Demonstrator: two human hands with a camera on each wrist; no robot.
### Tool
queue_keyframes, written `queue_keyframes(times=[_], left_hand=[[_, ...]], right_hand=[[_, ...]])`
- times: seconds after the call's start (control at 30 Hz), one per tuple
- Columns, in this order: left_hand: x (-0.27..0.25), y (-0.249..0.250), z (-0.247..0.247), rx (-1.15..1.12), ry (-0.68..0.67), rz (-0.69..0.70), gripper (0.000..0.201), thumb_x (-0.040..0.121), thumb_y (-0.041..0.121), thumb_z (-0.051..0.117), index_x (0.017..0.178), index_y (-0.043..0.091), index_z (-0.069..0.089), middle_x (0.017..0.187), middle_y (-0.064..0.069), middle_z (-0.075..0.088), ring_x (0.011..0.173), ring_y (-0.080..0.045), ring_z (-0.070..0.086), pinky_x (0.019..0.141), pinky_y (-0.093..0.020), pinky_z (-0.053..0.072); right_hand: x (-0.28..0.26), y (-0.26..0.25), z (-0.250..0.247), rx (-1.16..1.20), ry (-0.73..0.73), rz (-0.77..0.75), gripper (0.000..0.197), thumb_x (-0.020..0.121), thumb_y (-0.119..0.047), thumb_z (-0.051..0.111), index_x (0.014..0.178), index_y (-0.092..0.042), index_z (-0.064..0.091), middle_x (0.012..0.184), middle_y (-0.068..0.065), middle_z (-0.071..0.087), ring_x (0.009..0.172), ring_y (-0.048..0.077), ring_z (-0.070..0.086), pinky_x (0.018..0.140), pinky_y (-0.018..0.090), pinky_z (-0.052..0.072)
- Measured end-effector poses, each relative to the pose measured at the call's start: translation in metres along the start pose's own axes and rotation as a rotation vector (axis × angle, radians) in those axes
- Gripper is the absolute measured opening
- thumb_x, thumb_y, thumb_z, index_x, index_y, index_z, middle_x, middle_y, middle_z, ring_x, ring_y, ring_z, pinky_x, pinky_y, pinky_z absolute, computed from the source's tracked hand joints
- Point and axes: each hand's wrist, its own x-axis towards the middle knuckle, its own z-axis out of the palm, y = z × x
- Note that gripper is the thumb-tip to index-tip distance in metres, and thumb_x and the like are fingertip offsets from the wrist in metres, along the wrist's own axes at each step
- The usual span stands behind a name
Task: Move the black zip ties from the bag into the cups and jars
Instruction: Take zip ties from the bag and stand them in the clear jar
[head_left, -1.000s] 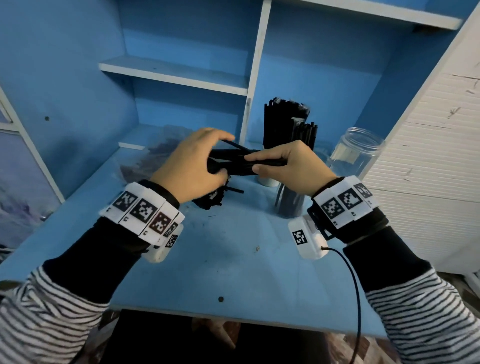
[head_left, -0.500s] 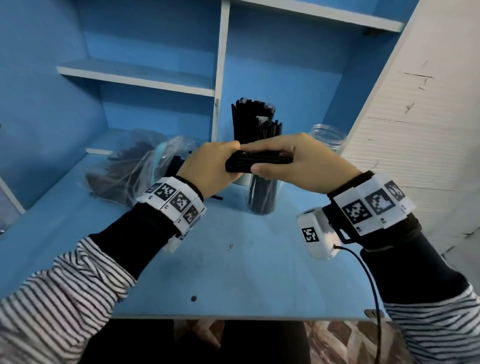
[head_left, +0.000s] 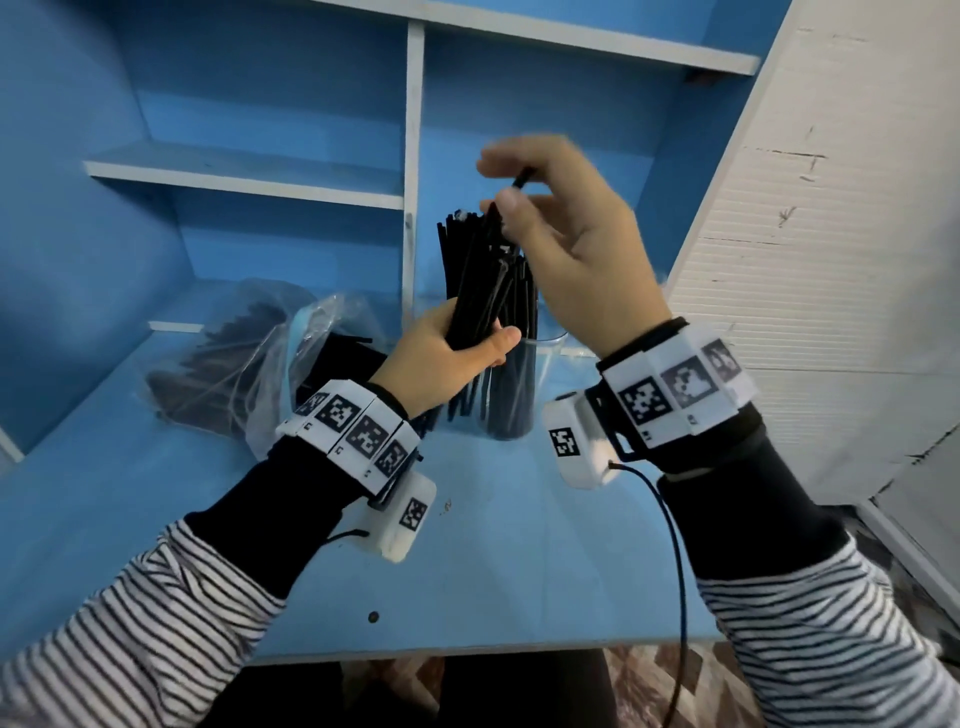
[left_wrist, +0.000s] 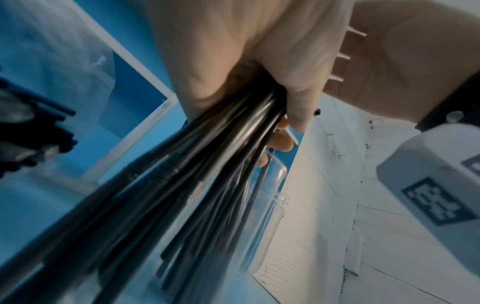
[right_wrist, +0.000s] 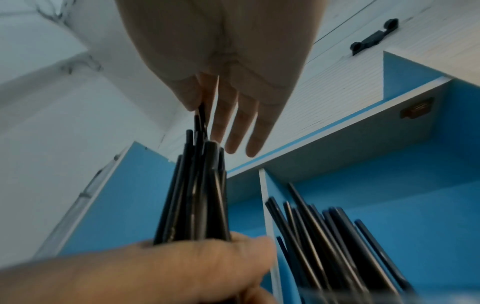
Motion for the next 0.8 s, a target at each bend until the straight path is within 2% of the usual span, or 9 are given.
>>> queue_keyframes(times=[0.07, 0.1, 0.2, 0.3, 0.4, 0.5, 0.57, 0.63, 0.8], left_hand=[[-0.004, -0.005, 0.005, -0.088, -0.029, -0.046, 0.026, 0.090, 0.023, 0.066, 0.092, -0.002, 0.062, 0.079, -0.002, 0.069, 0.074, -0.002, 0.065, 0.073, -0.010, 0.048], [-0.006, -0.008, 0.007, -0.100, -0.041, -0.067, 0.026, 0.090, 0.021, 0.066, 0.094, -0.004, 0.063, 0.081, -0.003, 0.069, 0.076, -0.002, 0.065, 0.074, -0.009, 0.047], [-0.012, -0.015, 0.010, -0.064, -0.080, -0.090, 0.026, 0.091, 0.018, 0.063, 0.095, -0.007, 0.063, 0.082, -0.005, 0.069, 0.072, 0.001, 0.063, 0.069, -0.006, 0.044], [-0.013, -0.013, 0.011, -0.039, -0.076, -0.076, 0.024, 0.092, 0.018, 0.062, 0.092, -0.006, 0.063, 0.084, -0.011, 0.070, 0.076, -0.006, 0.064, 0.070, -0.007, 0.045], [-0.014, -0.006, 0.012, -0.062, -0.068, -0.095, 0.015, 0.092, 0.016, 0.061, 0.087, 0.002, 0.061, 0.073, -0.008, 0.065, 0.068, -0.009, 0.062, 0.064, -0.009, 0.047], [-0.015, -0.007, 0.014, -0.019, -0.081, -0.158, 0.015, 0.090, 0.016, 0.060, 0.075, 0.012, 0.057, 0.066, 0.000, 0.061, 0.059, -0.005, 0.058, 0.060, -0.014, 0.047], [-0.014, -0.015, 0.014, 0.015, -0.076, -0.266, 0.018, 0.086, 0.019, 0.064, 0.074, 0.005, 0.061, 0.071, -0.007, 0.066, 0.066, -0.009, 0.060, 0.067, -0.019, 0.047], [-0.014, -0.024, 0.014, 0.018, -0.109, -0.344, 0.023, 0.082, 0.024, 0.071, 0.081, 0.002, 0.065, 0.080, -0.013, 0.071, 0.075, -0.016, 0.065, 0.076, -0.024, 0.050], [-0.018, -0.035, 0.011, 0.054, -0.141, -0.400, 0.019, 0.077, 0.029, 0.078, 0.076, 0.014, 0.065, 0.081, -0.007, 0.068, 0.079, -0.019, 0.063, 0.079, -0.030, 0.049]], right_hand=[[-0.003, 0.008, 0.007, -0.124, -0.048, 0.026, 0.023, 0.100, -0.017, 0.046, 0.114, -0.011, 0.064, 0.105, -0.006, 0.065, 0.089, 0.008, 0.061, 0.082, 0.019, 0.050], [-0.006, 0.013, 0.011, -0.192, -0.098, 0.039, 0.027, 0.101, -0.021, 0.045, 0.109, -0.007, 0.066, 0.103, -0.002, 0.068, 0.090, 0.008, 0.060, 0.081, 0.017, 0.048], [-0.018, 0.027, 0.017, -0.285, -0.225, 0.077, 0.041, 0.102, -0.030, 0.041, 0.104, 0.002, 0.065, 0.097, 0.013, 0.068, 0.091, 0.022, 0.061, 0.080, 0.029, 0.046], [-0.023, 0.028, 0.019, -0.119, -0.194, 0.152, 0.034, 0.100, -0.031, 0.049, 0.130, -0.018, 0.056, 0.125, -0.005, 0.059, 0.112, 0.009, 0.057, 0.097, 0.025, 0.047], [-0.024, 0.028, 0.019, -0.075, -0.179, 0.056, 0.042, 0.096, -0.028, 0.056, 0.137, -0.021, 0.048, 0.131, -0.012, 0.049, 0.124, 0.004, 0.047, 0.103, 0.018, 0.041], [-0.027, 0.035, 0.021, -0.170, -0.267, 0.048, 0.038, 0.094, -0.025, 0.060, 0.131, -0.020, 0.055, 0.120, -0.009, 0.061, 0.114, 0.002, 0.053, 0.097, 0.016, 0.043], [-0.030, 0.042, 0.024, -0.215, -0.267, 0.040, 0.032, 0.093, -0.018, 0.060, 0.124, -0.017, 0.060, 0.113, -0.006, 0.062, 0.108, 0.004, 0.055, 0.097, 0.020, 0.044], [-0.033, 0.048, 0.028, -0.243, -0.207, -0.014, 0.030, 0.090, -0.009, 0.060, 0.120, -0.013, 0.062, 0.120, 0.001, 0.058, 0.114, 0.007, 0.051, 0.101, 0.016, 0.039], [-0.040, 0.051, 0.035, -0.273, -0.213, -0.011, 0.026, 0.090, -0.007, 0.060, 0.116, -0.008, 0.063, 0.115, 0.001, 0.061, 0.110, 0.014, 0.056, 0.099, 0.025, 0.043]])
